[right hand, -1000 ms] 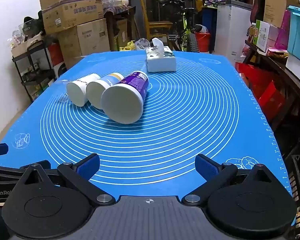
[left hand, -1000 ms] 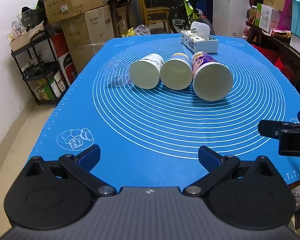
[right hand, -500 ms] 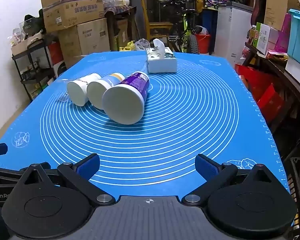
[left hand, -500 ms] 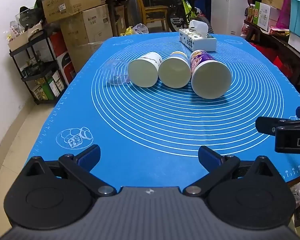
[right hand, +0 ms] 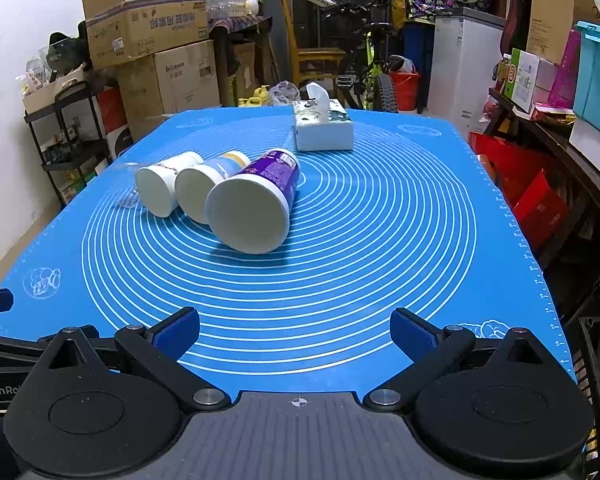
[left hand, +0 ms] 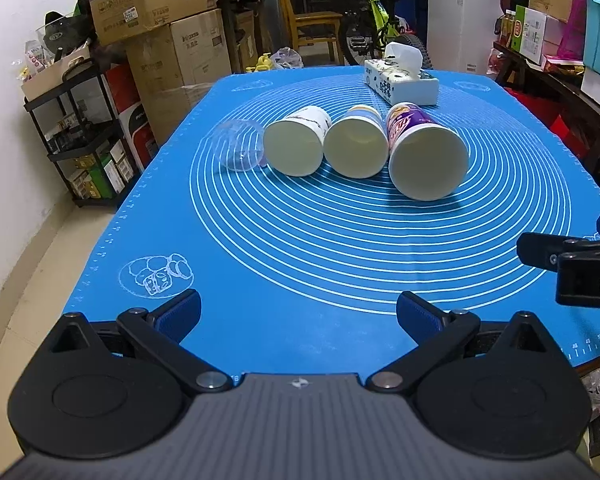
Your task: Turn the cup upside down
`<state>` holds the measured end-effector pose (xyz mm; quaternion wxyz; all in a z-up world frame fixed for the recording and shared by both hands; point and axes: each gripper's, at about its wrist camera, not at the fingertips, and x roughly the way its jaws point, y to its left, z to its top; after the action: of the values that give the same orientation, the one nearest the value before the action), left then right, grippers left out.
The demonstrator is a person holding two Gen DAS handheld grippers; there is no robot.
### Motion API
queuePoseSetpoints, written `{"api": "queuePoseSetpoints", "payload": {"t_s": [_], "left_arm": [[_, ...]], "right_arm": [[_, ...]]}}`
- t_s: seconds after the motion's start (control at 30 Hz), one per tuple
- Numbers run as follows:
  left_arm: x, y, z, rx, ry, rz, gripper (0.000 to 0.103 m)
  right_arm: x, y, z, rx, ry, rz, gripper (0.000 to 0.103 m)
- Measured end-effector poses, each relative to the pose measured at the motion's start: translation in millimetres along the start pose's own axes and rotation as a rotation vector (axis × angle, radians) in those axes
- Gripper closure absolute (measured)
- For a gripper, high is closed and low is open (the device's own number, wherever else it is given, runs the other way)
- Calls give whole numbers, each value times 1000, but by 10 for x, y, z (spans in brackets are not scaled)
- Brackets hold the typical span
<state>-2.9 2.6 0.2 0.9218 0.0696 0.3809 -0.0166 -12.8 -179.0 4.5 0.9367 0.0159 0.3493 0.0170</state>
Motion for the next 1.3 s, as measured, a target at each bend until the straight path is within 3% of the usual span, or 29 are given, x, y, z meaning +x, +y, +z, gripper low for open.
{"api": "queuePoseSetpoints", "payload": {"t_s": [1.3], "left_arm": [[15, 47, -23, -4, 11, 19, 0]], "right_arm": [[-54, 10, -12, -2, -3, -12, 2]]}}
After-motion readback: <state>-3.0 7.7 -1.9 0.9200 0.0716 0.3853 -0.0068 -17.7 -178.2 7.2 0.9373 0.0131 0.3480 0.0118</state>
